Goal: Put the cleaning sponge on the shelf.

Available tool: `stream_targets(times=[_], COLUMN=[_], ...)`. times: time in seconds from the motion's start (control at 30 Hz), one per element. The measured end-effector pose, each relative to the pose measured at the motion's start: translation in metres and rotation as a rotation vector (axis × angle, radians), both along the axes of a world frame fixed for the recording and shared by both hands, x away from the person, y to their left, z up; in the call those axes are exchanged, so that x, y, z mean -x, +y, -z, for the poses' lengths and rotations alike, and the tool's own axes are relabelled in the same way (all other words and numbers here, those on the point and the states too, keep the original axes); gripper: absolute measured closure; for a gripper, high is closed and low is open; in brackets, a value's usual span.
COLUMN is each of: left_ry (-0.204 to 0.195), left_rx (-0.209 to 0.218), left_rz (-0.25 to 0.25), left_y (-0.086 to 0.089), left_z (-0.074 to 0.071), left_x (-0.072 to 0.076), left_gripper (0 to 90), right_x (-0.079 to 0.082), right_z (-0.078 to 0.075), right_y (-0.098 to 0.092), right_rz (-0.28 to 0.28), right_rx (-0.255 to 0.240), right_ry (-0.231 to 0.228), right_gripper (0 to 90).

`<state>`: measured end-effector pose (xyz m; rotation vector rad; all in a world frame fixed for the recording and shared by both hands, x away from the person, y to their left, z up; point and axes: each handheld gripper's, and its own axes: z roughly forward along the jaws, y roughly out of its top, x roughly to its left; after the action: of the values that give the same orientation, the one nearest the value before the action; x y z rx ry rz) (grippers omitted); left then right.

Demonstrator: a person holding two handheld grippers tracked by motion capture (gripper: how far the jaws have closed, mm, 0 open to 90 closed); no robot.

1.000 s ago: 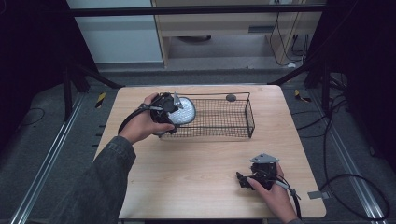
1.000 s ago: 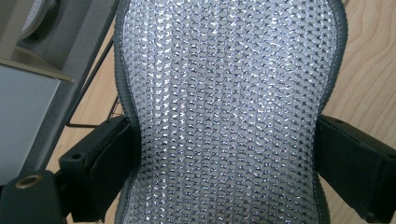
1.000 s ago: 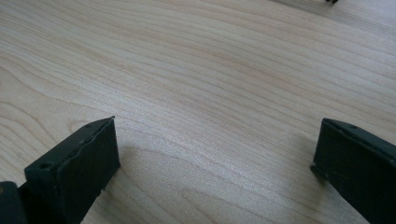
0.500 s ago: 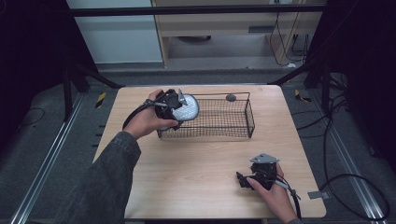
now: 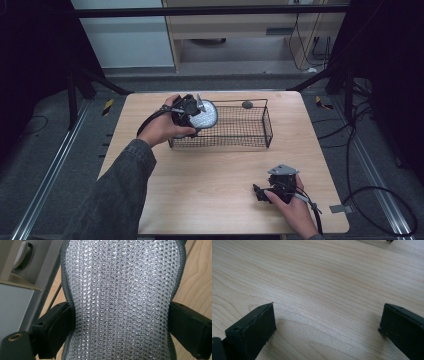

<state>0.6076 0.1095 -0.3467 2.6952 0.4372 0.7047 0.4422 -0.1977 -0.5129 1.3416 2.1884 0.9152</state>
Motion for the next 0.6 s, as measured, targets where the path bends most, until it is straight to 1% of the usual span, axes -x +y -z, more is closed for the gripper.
stream_targets(times=[0.1,0.13,0.27,0.37,0.43,0.5,0.6], left_ry=[-0.001,0.001,0.002,0.004,-0.001,0.006,0.005], left_rx=[-0.002,-0.01,-0.005,-0.009,-0.005,-0.013,-0.008], left_rz=[0.002,0.001,0.001,-0.001,0.0,-0.002,0.002], left_y=[-0.002,-0.0029,-0.0046,-0.0058,-0.0066,-0.0076,-0.0093], left_z=[0.002,0.0027,0.0041,0.0063,0.0074,0.0078,0.0091], left_x=[-0.0023,-0.0033,-0.0051,-0.0064,-0.0074,-0.0081,-0.0088], left_gripper=[7.8,7.8,7.8,7.8,7.8,7.8,7.8], right_x=[-0.0001,-0.0001,-0.0001,-0.0001,-0.0001,-0.0001,-0.0003], right_z=[0.0,0.0,0.0,0.0,0.0,0.0,0.0], right_y=[0.0,0.0,0.0,0.0,0.0,0.0,-0.0001], right_rz=[0.0,-0.001,-0.001,-0.001,0.0,0.0,-0.002], right_rx=[0.0,0.0,0.0,0.0,0.0,-0.001,0.001], right_ry=[0.0,0.0,0.0,0.0,0.0,0.0,-0.002], right_gripper=[0.4,0.4,0.4,0.4,0.4,0.4,0.4])
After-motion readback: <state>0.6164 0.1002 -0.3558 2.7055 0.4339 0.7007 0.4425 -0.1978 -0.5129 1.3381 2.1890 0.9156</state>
